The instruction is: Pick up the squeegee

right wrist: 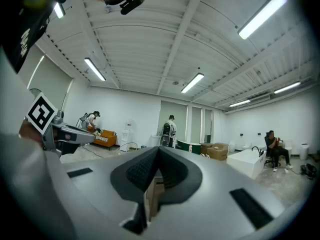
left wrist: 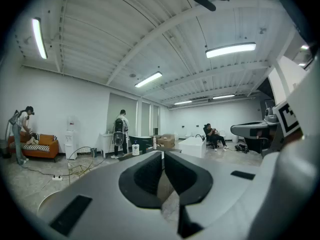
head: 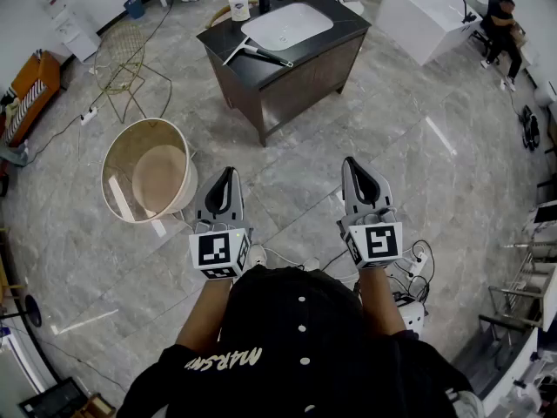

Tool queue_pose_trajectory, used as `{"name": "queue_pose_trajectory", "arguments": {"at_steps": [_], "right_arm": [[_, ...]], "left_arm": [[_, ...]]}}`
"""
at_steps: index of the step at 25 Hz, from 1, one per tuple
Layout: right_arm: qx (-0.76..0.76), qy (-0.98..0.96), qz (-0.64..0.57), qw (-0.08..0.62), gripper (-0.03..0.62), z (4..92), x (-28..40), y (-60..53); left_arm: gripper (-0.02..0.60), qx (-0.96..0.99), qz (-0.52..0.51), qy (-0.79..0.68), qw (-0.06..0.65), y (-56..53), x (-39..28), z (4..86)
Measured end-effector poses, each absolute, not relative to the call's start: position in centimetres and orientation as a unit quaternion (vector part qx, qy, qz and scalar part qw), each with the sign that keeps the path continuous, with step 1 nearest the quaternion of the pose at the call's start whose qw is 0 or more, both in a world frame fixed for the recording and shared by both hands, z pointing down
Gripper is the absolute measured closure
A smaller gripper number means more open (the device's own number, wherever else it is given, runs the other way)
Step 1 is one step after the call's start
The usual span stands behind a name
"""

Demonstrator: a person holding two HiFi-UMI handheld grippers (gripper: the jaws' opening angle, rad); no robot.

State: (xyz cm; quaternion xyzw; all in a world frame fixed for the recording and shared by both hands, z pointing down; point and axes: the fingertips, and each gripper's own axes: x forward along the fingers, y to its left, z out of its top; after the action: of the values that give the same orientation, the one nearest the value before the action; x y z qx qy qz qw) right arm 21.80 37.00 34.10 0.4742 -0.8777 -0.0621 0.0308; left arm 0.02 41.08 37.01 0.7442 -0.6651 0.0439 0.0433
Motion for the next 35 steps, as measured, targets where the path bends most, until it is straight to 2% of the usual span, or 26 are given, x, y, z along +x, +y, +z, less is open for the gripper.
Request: {"name": "queue_pose_trajectory", "arguments": {"at_steps": [11,26,35], "right_arm": [[0.478,-0.877,-0.049,0.026,0.597,34.4,21.0,37.2],[0.481,-0.875,-0.046,0.027,0.597,35.4,11.9,37.2],[0.480,-0.875,-0.041,0.035,0.597,36.2,10.4,33.8]], "left_arm": [[0.560,0.749,0.042,-0.660,0.047,41.4,-0.6,37.1],[0.560,0.766,0.046,-0.640,0.045,40.2,-8.6,37.6],[0.560,0.765,0.047,-0.640,0.055,36.8,-10.1,38.4]]}}
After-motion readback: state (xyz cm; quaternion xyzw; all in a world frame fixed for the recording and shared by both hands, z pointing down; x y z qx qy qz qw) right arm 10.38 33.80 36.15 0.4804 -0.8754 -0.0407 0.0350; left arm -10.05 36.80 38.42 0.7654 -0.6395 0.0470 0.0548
